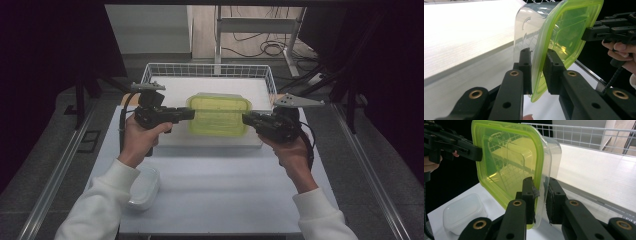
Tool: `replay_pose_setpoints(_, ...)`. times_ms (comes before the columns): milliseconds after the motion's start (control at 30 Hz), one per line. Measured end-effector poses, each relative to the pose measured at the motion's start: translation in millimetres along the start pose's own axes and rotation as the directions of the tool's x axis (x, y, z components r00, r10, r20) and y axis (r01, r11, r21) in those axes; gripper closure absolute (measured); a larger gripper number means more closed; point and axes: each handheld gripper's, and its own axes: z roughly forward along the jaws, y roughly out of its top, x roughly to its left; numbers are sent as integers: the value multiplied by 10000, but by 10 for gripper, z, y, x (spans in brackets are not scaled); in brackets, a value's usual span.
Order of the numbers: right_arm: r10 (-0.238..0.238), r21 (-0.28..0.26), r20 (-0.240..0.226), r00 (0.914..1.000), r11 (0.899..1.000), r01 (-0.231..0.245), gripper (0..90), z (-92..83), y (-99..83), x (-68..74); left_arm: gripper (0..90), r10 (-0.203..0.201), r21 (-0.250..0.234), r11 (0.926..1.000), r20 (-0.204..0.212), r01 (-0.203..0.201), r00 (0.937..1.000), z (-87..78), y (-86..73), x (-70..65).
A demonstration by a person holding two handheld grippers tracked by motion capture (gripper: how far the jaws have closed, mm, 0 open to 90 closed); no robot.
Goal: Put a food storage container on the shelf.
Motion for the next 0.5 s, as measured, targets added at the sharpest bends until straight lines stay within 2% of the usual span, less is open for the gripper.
replay_pose_setpoints(200,71,-61,-74,9999,10000,-71,780,26,79,-54,787,-126,-29,9999,202,127,9997,22,88,83)
replay_pose_setpoints(500,161,29,-72,9998,9999,-161,781,79,190,-116,788,-160,-54,9999,204,162,9997,42,198,151)
